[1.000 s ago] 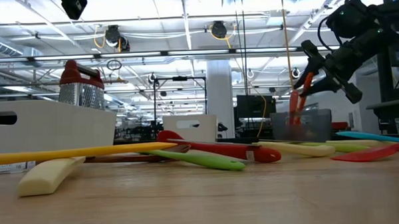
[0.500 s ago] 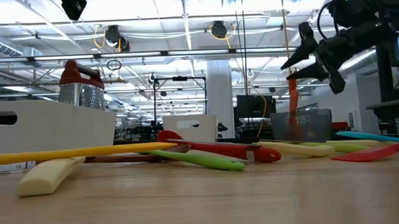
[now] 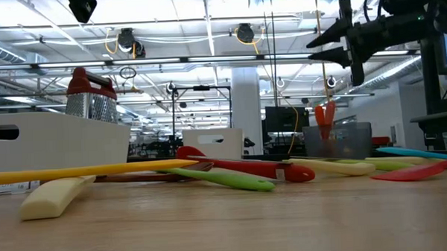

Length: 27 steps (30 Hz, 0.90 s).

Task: Pick & Place Kitchen Items
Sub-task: Put the red spatula into the black bin

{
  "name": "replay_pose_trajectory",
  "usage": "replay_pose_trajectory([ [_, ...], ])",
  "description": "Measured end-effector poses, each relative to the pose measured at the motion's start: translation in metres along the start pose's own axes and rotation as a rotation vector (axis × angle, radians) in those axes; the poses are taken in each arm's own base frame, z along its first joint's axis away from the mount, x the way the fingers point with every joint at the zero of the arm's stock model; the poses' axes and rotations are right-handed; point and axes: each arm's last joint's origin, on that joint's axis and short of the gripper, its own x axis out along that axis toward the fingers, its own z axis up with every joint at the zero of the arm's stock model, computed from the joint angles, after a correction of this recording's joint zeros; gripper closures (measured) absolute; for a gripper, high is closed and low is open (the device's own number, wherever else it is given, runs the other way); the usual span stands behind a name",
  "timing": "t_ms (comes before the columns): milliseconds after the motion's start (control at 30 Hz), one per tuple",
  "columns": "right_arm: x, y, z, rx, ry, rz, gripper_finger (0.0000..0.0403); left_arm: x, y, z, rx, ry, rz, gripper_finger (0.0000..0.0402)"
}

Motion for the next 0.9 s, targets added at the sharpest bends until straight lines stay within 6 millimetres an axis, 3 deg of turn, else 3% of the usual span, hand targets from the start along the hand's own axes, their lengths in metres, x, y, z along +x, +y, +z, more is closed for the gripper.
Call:
replay_pose_trajectory([
  [300, 0.0, 0.015, -0.015, -0.248, 0.148, 0.173, 0.0303, 0.0, 0.0, 0.0, -0.006, 0.0, 0.0, 0.0245],
  [667, -0.001, 0.014, -0.033, -0.509, 0.303, 0.225, 0.0296, 0.0, 0.0, 0.0, -0.001, 0.0, 0.0, 0.0245],
  [900, 0.0, 0.013, -0.035, -0.621, 0.279, 0.238, 0.0292, 0.0, 0.0, 0.0, -0.038, 0.0, 0.001, 0.0245],
])
